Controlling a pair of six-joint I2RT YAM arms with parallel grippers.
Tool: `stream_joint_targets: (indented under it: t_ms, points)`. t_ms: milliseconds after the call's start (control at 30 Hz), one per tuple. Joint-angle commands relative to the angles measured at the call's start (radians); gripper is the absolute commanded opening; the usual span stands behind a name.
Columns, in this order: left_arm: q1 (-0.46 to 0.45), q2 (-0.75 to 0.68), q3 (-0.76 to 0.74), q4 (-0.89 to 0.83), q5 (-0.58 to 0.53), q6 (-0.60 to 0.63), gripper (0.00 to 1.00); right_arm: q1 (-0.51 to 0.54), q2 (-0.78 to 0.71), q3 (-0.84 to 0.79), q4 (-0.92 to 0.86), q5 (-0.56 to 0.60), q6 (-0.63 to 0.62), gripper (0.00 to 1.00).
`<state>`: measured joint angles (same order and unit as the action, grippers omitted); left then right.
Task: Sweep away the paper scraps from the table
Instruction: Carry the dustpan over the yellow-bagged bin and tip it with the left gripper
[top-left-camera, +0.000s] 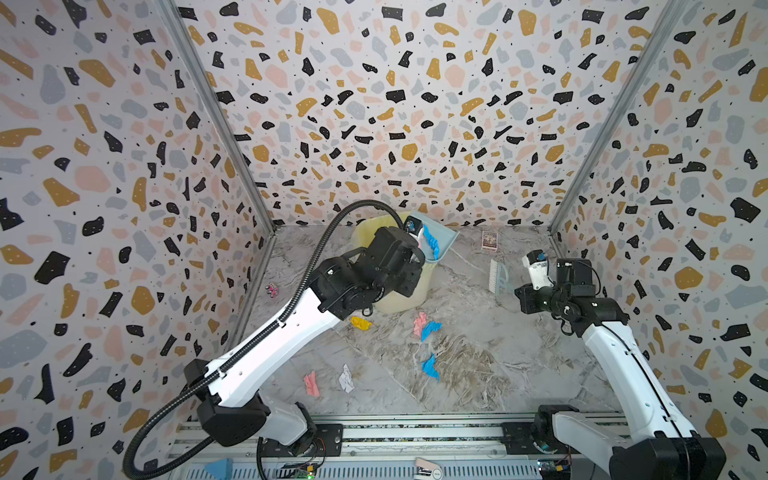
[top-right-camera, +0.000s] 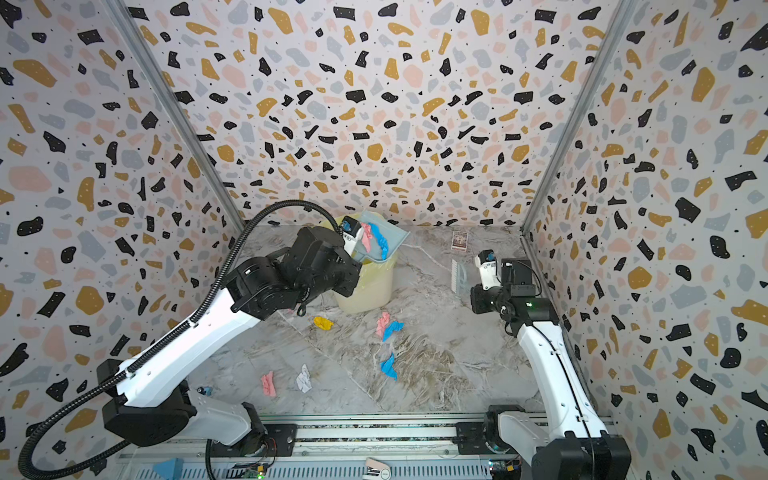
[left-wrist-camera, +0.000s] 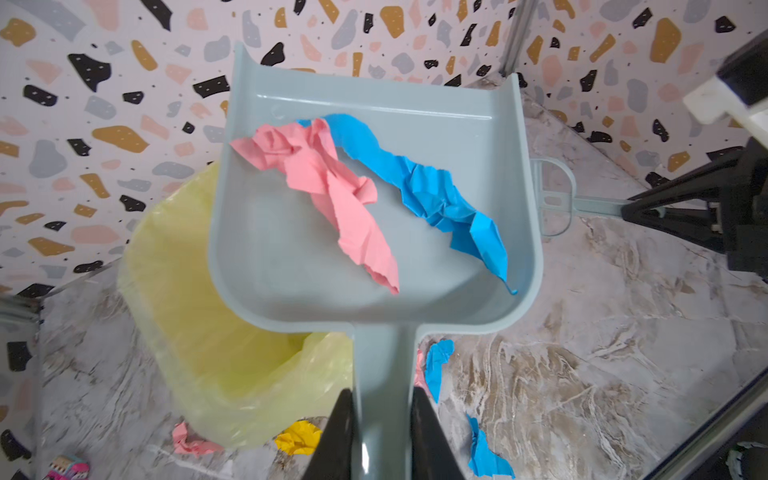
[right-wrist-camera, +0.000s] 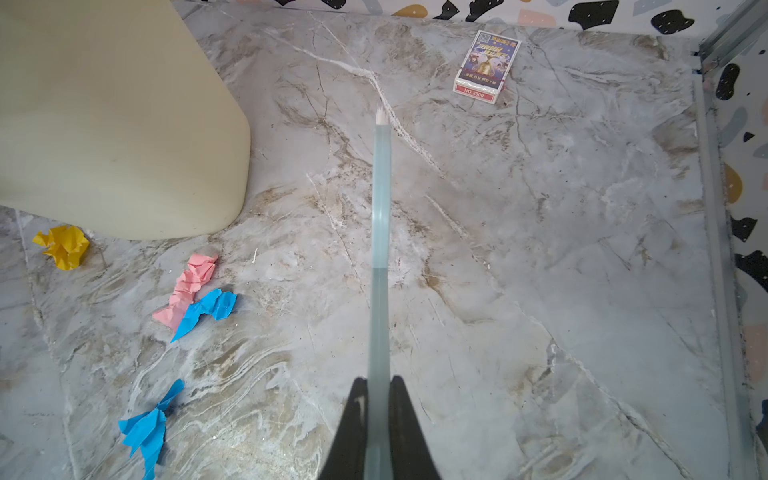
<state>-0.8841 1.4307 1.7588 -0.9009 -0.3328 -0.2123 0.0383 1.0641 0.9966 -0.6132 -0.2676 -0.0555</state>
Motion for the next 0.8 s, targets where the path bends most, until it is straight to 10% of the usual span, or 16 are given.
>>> stream_joint_targets:
  t_ms: [0, 767]
  points:
    - [0.050, -0.031, 0.000, -0.026, -0.016, 0.033, 0.00, -0.006, -0.034, 0.004, 0.004, -0.015, 0.011, 0.00]
    - [0.203, 0.153, 0.200, -0.236, -0.261, 0.261, 0.00, -0.006, -0.029, -0.001, 0.001, -0.035, 0.015, 0.00]
